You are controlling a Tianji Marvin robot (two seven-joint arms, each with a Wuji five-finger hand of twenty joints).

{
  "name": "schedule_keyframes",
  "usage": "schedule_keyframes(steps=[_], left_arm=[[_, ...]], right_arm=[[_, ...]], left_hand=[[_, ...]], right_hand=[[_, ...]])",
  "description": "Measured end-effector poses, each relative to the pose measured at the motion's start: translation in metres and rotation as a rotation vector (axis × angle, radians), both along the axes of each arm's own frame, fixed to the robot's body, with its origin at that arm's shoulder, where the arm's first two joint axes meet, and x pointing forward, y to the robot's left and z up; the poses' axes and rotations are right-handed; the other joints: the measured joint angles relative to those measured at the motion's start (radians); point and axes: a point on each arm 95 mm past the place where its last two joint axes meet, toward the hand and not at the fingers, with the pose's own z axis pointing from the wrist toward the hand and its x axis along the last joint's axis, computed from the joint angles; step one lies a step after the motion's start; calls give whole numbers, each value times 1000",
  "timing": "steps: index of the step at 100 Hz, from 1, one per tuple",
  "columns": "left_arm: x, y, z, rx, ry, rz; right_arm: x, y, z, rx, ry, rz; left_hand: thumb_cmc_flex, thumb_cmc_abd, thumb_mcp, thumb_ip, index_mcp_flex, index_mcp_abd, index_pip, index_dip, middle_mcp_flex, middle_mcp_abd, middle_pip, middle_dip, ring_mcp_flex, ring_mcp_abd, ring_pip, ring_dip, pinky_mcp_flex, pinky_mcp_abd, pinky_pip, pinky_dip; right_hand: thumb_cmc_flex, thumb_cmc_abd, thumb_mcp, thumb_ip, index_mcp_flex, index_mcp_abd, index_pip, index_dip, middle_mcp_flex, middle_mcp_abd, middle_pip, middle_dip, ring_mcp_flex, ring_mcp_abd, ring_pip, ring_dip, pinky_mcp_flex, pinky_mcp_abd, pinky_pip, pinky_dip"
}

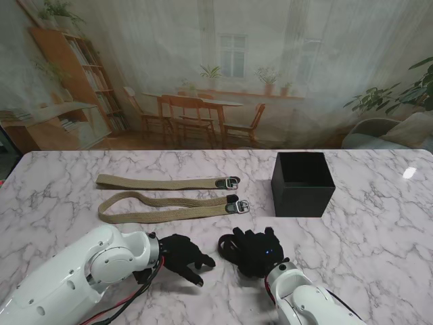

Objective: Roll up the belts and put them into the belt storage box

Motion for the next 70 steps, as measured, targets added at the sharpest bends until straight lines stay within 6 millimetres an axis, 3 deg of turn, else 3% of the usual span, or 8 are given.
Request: schedule_keyframes(steps=[6,19,24,36,45,52,60,70], left_arm=[[-1,4,1,4,-10,2],[-4,19,10,9,-67,23],[-6,25,14,-2,-93,34],[-10,33,22,-22,-135,44],[-12,37,25,-23,-152,48],[-12,40,26,-22,-168,57],[-12,45,29,-25,-190,70],[-11,50,32,-28,-220,84]], right_arm=[[0,0,-1,1,-4,2],[0,-1,-2,3,-9,2],[0,-2,-2,5,-11,1],[1,-2,-3,10,-16,-3],[1,-1,-3,12,-18,-8],[1,-1,-3,14,-20,-11],[2,-1,-3,20,-25,-16],[2,-1,-3,34,-42,-18]], left_hand=[[-1,0,0,0,11,-15,11,5,0,29,0,-10,0,0,-4,0,0,0,0,0],[-1,0,0,0,27,-16,30,18,1,42,0,-13,0,0,-11,-9,0,0,0,0],[-1,0,0,0,27,-17,30,19,1,42,0,-13,0,0,-11,-10,0,0,0,0],[-1,0,0,0,27,-17,30,29,1,42,0,-13,0,0,-11,-10,0,0,0,0],[-1,0,0,0,27,-17,30,30,1,42,0,-13,0,0,-11,-10,0,0,0,0],[-1,0,0,0,27,-19,30,32,1,42,0,-13,0,0,-11,-10,1,0,0,0],[-1,0,0,0,28,-21,30,33,1,42,0,-13,0,1,-11,-10,3,0,0,0],[-1,0,0,0,52,-25,34,41,1,42,0,-13,0,1,-13,-11,3,0,0,0]], right_hand=[[-11,0,-28,-1,0,1,26,-16,19,-10,17,10,0,0,0,0,4,0,0,0],[-12,0,-40,-1,35,13,98,-16,58,-16,49,32,37,-1,25,12,33,0,0,1],[-12,0,-40,-1,92,13,142,-13,90,-16,59,40,51,-2,31,15,49,0,2,1],[-23,-12,2,-20,144,11,227,93,130,-27,69,51,83,-10,50,20,76,-1,6,1],[-30,-12,43,-23,169,-25,335,215,168,-52,75,53,120,-29,75,29,103,-14,22,-9],[-25,-12,60,-24,183,-49,414,265,196,-69,80,53,159,-37,95,26,130,-22,39,-15],[3,-13,75,-101,204,-74,487,273,244,-90,82,50,212,-42,99,30,180,-29,68,-15],[40,-35,80,-170,227,-86,579,157,297,-93,83,37,266,-46,100,36,244,-33,116,-15]])
